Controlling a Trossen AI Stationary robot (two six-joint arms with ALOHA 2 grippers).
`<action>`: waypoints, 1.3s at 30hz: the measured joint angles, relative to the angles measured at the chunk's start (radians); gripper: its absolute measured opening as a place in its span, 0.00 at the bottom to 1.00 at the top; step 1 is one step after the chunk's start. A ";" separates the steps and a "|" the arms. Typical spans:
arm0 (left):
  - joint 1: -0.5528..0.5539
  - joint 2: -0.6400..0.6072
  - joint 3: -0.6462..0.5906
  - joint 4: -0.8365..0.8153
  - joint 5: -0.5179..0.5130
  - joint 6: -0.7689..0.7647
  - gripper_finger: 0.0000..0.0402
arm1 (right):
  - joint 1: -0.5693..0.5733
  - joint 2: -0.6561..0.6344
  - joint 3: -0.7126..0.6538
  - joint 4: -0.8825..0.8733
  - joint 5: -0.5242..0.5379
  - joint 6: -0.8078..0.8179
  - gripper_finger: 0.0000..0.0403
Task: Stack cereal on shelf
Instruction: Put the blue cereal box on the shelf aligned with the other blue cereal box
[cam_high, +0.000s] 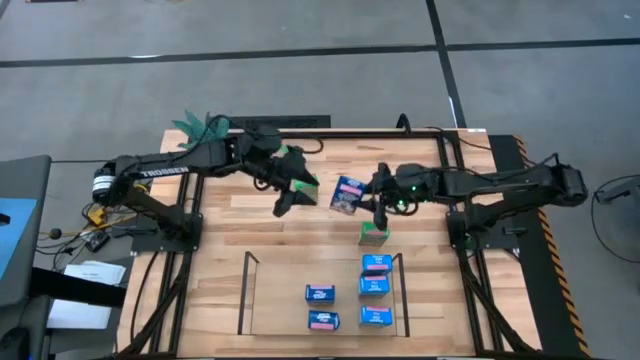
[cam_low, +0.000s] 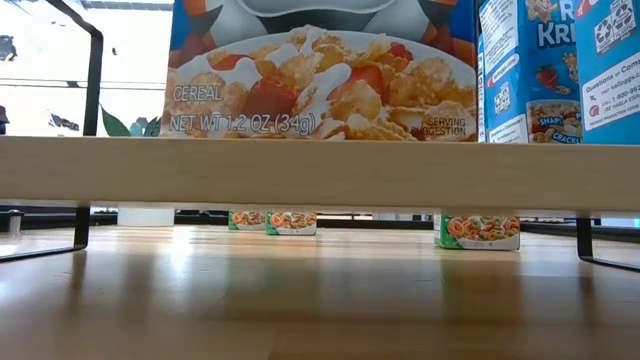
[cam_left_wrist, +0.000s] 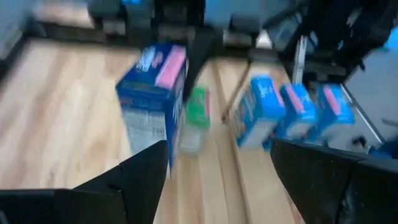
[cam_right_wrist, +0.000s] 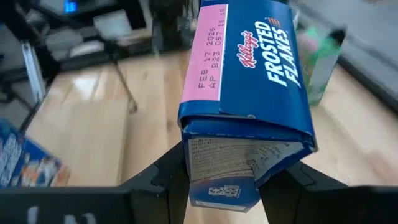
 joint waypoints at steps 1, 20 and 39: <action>-0.004 0.006 -0.002 -0.013 0.000 0.001 0.68 | 0.009 0.008 -0.003 -0.001 0.001 0.004 0.44; -0.016 0.107 0.001 0.011 -0.034 0.031 0.72 | 0.073 0.116 0.014 0.089 0.002 0.013 0.44; -0.019 0.134 0.000 0.018 -0.053 0.056 0.80 | 0.099 0.140 0.017 0.108 0.002 0.009 0.44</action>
